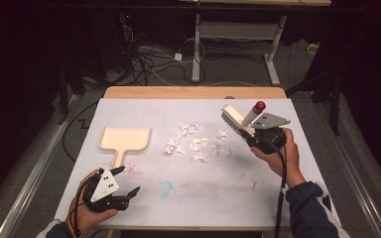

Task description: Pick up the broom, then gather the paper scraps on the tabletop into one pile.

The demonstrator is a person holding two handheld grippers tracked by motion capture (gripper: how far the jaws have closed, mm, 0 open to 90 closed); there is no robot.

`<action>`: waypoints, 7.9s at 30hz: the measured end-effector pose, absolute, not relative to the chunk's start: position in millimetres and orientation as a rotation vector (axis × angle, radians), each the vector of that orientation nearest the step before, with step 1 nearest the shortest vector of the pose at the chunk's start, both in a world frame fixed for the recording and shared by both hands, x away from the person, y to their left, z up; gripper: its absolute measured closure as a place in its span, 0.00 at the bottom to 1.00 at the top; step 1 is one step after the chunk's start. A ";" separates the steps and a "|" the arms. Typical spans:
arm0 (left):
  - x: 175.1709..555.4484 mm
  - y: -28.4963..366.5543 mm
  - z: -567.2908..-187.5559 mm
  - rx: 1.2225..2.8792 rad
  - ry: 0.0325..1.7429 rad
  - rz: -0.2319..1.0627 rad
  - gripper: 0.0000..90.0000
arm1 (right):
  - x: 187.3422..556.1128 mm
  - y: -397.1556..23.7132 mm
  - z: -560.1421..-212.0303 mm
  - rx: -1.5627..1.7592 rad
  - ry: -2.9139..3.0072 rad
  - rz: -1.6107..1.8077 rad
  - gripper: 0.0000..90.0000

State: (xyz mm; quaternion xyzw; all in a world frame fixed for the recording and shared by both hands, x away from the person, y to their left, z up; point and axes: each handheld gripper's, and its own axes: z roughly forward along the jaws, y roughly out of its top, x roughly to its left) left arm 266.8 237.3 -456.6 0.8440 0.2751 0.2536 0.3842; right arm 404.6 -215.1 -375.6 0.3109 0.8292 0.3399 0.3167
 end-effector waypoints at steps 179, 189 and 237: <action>242.9 246.1 -453.9 2.165 0.709 0.641 0.22 | 414.4 -134.2 -442.2 1.512 2.122 1.183 0.75; 245.9 239.0 -455.0 2.191 0.688 0.644 0.22 | 394.2 -170.3 -407.5 1.383 2.107 1.340 0.75; 251.5 239.0 -459.1 2.191 0.704 0.642 0.22 | 520.4 -152.9 -418.3 0.745 2.205 0.798 0.75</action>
